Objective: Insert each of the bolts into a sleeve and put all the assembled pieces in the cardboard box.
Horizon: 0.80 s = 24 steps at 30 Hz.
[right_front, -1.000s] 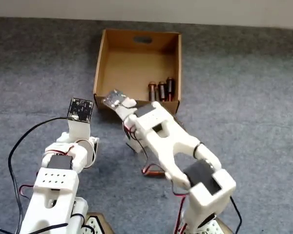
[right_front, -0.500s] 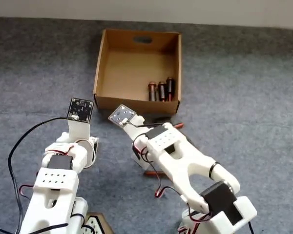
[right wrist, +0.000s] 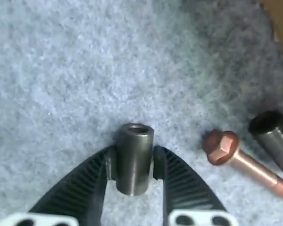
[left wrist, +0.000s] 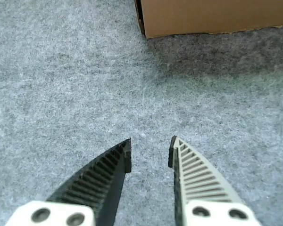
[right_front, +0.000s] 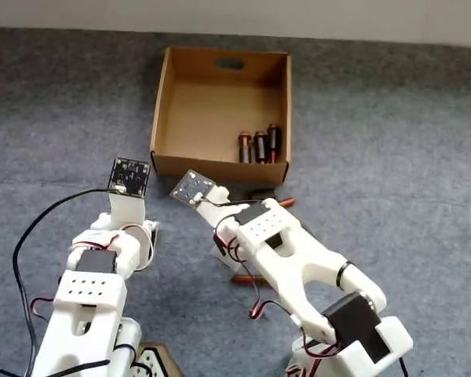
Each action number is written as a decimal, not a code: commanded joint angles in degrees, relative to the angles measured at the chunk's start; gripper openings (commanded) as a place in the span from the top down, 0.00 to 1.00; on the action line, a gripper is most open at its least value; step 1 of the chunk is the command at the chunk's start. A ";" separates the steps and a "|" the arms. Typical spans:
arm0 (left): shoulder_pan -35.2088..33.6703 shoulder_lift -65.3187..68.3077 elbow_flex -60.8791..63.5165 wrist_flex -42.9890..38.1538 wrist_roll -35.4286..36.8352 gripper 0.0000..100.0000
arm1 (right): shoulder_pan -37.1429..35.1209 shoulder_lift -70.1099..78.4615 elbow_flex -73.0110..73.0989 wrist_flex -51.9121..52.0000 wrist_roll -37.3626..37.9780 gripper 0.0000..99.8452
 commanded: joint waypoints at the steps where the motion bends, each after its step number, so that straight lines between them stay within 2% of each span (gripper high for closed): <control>1: -0.40 -0.31 -0.48 -0.88 0.18 0.85 | -0.13 -1.36 -0.22 -1.98 0.18 0.86; 8: -0.40 -0.31 -0.48 -0.88 0.18 0.85 | 0.13 -1.19 1.19 -1.80 0.44 0.87; 12: -0.40 -0.31 -0.48 -0.88 0.18 0.85 | 0.13 -1.27 3.47 -1.80 0.44 1.00; 17: -0.40 -0.31 -0.40 -0.88 0.18 0.85 | 1.98 -3.30 5.41 -0.57 0.26 0.99; 20: -0.40 -0.31 -0.40 -0.88 0.18 0.85 | 5.76 -9.98 4.26 1.19 0.09 0.99; 24: -0.40 -0.31 -0.40 -0.88 0.18 0.85 | 11.91 -27.03 4.53 5.67 0.00 0.99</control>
